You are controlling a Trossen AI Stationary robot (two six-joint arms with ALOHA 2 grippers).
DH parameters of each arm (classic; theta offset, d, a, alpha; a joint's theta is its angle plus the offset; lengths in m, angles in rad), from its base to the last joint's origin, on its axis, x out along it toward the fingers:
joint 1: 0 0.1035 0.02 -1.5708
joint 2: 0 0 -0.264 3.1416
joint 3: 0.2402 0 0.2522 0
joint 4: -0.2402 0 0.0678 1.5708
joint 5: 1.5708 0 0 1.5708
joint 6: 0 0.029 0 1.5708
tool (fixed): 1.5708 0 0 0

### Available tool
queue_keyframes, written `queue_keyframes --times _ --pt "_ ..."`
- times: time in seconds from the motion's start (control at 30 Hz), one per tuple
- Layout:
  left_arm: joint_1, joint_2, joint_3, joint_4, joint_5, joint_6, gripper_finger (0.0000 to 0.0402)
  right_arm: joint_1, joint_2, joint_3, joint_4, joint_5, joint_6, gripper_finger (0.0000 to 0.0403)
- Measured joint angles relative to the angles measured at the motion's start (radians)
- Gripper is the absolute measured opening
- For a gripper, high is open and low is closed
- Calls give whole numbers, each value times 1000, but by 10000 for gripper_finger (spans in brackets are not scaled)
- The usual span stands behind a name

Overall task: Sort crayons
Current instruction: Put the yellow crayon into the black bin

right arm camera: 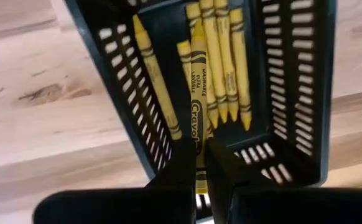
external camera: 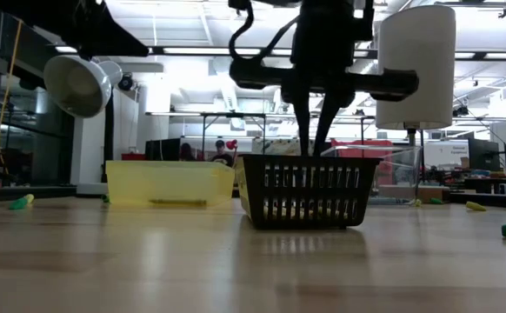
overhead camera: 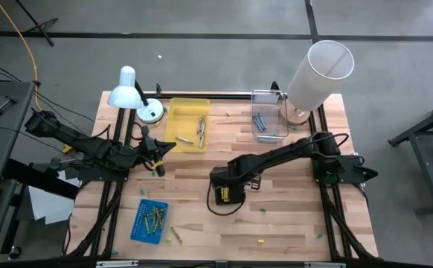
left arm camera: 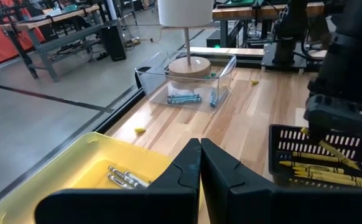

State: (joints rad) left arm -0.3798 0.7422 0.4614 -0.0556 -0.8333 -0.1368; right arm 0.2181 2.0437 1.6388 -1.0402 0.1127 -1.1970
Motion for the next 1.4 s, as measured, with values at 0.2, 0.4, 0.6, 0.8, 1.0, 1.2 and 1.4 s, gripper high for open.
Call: queue_keyframes --times 0.2,0.4,0.6,0.8,1.0,1.2,1.4 --pt "0 0 0 -2 0 0 0 5 5 5 37 0 81 3" --pt "0 0 0 -1 0 -1 0 8 5 5 82 -1 200 3" --pt "0 0 0 -1 0 -1 0 15 5 5 81 20 233 3" --pt "0 0 0 -1 0 -1 0 39 5 5 81 121 287 47" --pt "0 0 0 -1 11 -2 0 54 5 5 90 133 333 134" --pt "0 0 0 -1 12 -1 0 64 5 5 60 201 372 178" --pt "0 0 0 -9 12 0 0 20 -34 3 -190 205 636 180"
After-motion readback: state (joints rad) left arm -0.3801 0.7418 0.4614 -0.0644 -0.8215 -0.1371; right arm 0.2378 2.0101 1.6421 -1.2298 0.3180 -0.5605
